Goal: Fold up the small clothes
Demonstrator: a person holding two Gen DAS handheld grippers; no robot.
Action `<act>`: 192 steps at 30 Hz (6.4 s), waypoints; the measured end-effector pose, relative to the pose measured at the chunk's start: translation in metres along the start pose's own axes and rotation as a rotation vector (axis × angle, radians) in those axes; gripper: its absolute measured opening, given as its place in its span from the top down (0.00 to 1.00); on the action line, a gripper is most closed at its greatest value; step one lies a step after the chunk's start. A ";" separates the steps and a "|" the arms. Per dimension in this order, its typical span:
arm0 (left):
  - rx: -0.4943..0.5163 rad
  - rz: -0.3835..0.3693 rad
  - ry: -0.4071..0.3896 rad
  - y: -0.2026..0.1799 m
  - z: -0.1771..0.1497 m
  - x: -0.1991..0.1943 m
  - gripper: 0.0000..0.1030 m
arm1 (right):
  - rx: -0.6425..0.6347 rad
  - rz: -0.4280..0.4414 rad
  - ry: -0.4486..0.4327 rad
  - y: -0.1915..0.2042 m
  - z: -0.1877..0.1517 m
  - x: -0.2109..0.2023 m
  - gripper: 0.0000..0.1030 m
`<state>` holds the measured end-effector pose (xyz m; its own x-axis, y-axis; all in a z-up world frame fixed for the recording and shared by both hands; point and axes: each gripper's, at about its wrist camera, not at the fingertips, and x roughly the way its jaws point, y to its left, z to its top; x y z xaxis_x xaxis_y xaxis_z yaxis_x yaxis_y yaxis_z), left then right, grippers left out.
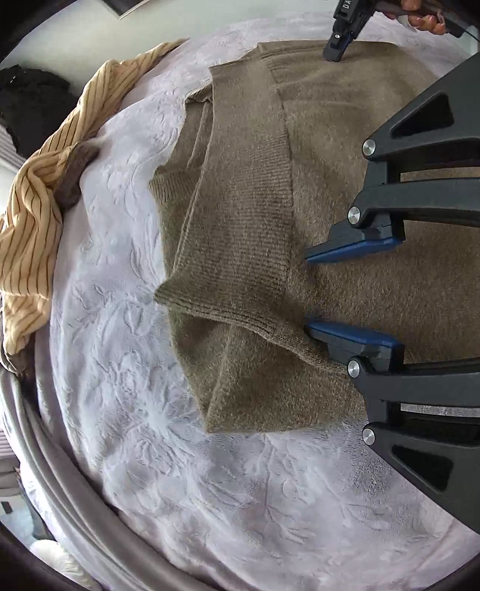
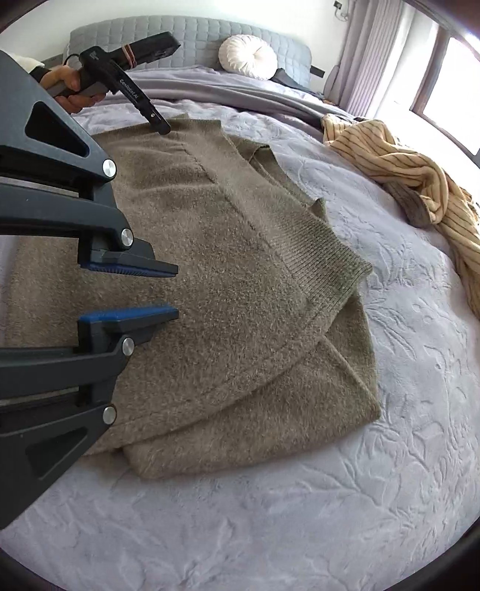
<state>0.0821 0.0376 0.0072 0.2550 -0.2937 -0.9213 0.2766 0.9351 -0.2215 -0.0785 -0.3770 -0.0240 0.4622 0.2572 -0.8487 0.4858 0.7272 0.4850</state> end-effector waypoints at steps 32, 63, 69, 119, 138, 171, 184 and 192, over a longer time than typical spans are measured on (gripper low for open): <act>-0.016 0.126 0.090 0.006 -0.057 -0.040 0.64 | 0.139 0.072 0.033 0.001 -0.058 -0.029 0.50; -0.099 0.194 0.134 0.047 -0.118 -0.062 0.00 | 0.068 0.199 0.240 0.086 -0.135 0.028 0.21; -0.104 0.203 0.139 0.060 -0.120 -0.057 0.00 | 0.094 0.234 0.264 0.092 -0.146 0.038 0.21; -0.069 -0.340 0.203 0.044 -0.029 0.006 0.55 | 0.185 0.511 0.312 0.123 -0.164 0.081 0.87; -0.084 -0.245 0.192 0.046 -0.034 0.010 0.50 | -0.107 0.137 0.078 0.099 -0.057 0.008 0.74; 0.495 -0.267 0.024 -0.254 -0.007 -0.026 0.80 | 0.165 0.282 -0.031 -0.045 -0.076 -0.021 0.81; 0.479 -0.207 -0.066 -0.246 -0.029 -0.046 0.36 | 0.402 0.517 -0.093 -0.102 -0.095 -0.028 0.69; 0.332 -0.028 -0.155 -0.185 -0.009 -0.062 0.00 | 0.500 0.771 -0.117 -0.129 -0.061 -0.032 0.20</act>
<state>0.0065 -0.1155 0.1026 0.3732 -0.3691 -0.8512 0.5651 0.8180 -0.1069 -0.2015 -0.4402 -0.0721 0.8494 0.4702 -0.2396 0.2634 0.0156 0.9646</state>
